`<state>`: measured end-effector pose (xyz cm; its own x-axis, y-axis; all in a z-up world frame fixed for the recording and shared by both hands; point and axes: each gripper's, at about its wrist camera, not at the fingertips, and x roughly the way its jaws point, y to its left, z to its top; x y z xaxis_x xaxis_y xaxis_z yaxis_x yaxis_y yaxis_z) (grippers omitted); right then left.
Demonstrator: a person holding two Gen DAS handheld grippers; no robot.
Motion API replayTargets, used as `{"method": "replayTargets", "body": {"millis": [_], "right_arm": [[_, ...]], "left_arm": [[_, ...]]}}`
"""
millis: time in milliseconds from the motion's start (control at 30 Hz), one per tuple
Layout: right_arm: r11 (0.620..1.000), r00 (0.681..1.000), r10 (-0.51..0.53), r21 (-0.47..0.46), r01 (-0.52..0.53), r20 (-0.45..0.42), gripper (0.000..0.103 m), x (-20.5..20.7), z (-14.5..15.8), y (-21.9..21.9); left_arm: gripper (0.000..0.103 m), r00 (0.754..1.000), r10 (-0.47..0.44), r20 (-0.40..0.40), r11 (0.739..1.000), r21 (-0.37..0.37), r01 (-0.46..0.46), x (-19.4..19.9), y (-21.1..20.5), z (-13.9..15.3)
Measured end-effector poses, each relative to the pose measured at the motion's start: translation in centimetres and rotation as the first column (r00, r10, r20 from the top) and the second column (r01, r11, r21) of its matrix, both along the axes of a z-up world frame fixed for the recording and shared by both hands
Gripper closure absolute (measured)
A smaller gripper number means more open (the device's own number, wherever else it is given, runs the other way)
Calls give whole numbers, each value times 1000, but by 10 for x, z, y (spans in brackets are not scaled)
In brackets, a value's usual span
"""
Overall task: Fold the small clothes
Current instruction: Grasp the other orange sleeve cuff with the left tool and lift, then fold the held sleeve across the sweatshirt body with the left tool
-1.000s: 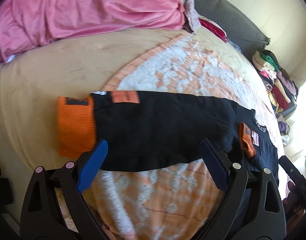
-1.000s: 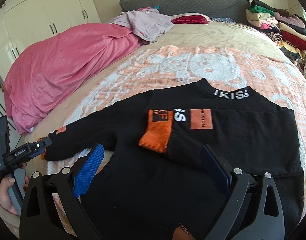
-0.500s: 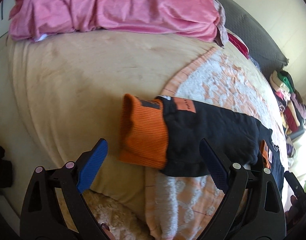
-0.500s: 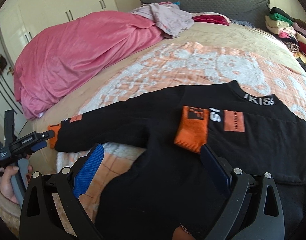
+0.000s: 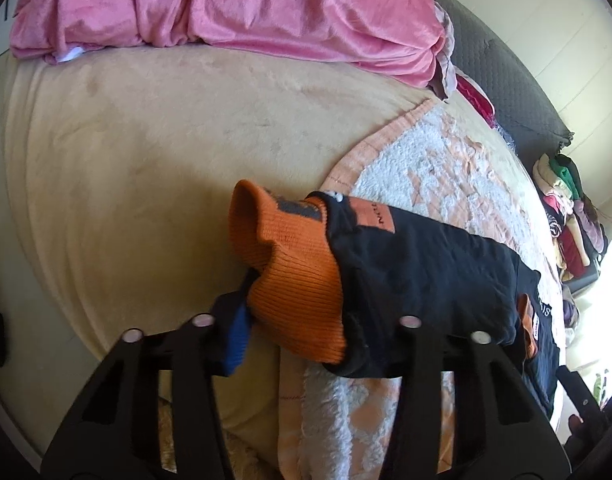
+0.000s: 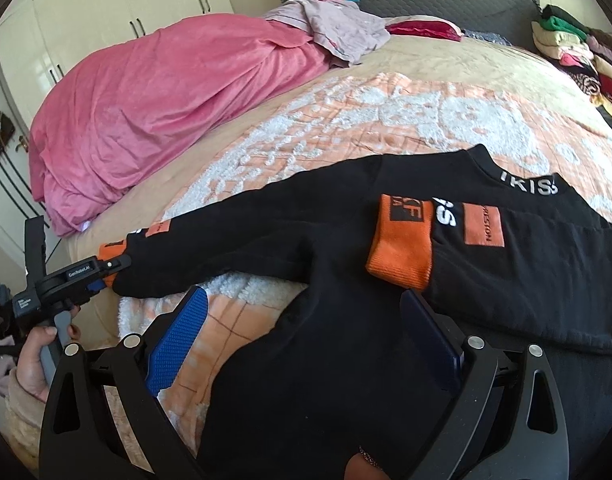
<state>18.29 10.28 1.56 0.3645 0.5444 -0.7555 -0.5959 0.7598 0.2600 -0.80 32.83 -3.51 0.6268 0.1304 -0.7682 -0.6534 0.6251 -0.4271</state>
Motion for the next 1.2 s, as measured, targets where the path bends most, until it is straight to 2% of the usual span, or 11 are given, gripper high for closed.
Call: {"method": "replayTargets", "body": {"millis": [33, 133, 333, 700, 1200], "right_arm": [[1000, 1000, -6, 5, 6, -5, 7, 1, -1, -2], [1000, 1000, -20, 11, 20, -10, 7, 3, -3, -8], [998, 998, -63, 18, 64, -24, 7, 8, -6, -25], [987, 989, -149, 50, 150, -25, 7, 14, -1, -64], [959, 961, -277, 65, 277, -10, 7, 22, 6, -119]], "left_arm": [[84, 1000, -6, 7, 1000, -2, 6, 2, 0, 1], [91, 999, -29, 24, 999, 22, 29, 5, -6, 12], [92, 994, -71, 82, 995, 74, 65, 11, -20, 41], [93, 970, -165, 180, 983, 114, 146, 35, -49, 81], [93, 921, -326, 215, 944, 122, 306, 74, -104, 93]]}}
